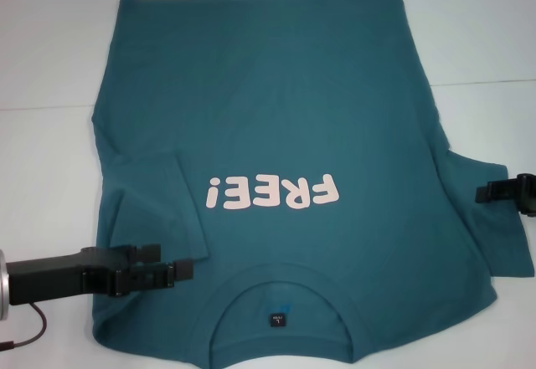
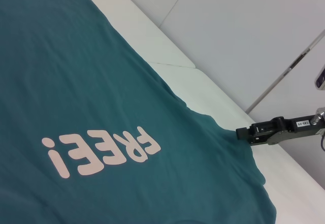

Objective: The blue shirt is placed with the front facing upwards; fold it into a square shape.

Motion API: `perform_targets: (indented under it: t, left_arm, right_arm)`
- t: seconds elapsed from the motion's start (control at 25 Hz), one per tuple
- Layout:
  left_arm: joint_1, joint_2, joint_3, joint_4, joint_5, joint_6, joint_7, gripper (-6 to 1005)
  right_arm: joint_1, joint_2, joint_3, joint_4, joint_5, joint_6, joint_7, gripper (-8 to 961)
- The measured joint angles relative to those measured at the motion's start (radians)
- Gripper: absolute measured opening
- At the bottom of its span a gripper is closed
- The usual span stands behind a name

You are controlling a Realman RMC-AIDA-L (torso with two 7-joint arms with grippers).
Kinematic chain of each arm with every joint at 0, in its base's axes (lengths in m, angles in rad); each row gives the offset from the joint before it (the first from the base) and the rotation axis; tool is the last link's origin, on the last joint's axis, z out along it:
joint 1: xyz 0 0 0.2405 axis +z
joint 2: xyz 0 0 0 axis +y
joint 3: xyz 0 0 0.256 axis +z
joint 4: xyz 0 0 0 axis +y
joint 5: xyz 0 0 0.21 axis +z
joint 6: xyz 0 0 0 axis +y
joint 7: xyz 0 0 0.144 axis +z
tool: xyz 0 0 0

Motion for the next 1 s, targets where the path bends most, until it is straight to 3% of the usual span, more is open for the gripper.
perform_targets:
  t: [0.28,0.52,0.64,0.84,1.0]
  left_arm:
    - [-0.001,0.0,-0.001,0.0,0.0,0.001,-0.007,938]
    - [-0.002,0.0,-0.002,0.001,0.0,0.001,-0.008,938]
    - [-0.002,0.0,-0.002,0.001,0.0,0.002,-0.008,938]
    - [-0.001,0.0,-0.002,0.003,0.0,0.002,-0.01,938]
    - [0.0,0.0,-0.003,0.003,0.0,0.002,-0.011,939]
  right_arm:
    - [0.003,0.006,0.001,-0.026,-0.001,-0.036,0.002,623]
    - [0.007,0.002,-0.003,-0.026,-0.013,-0.039,0.008,469]
    - [0.007,-0.001,-0.003,-0.026,-0.016,-0.039,0.009,197]
    - [-0.002,-0.004,-0.002,-0.048,-0.019,-0.04,0.021,17]
    - [-0.006,-0.005,-0.004,-0.081,-0.04,-0.037,0.047,11]
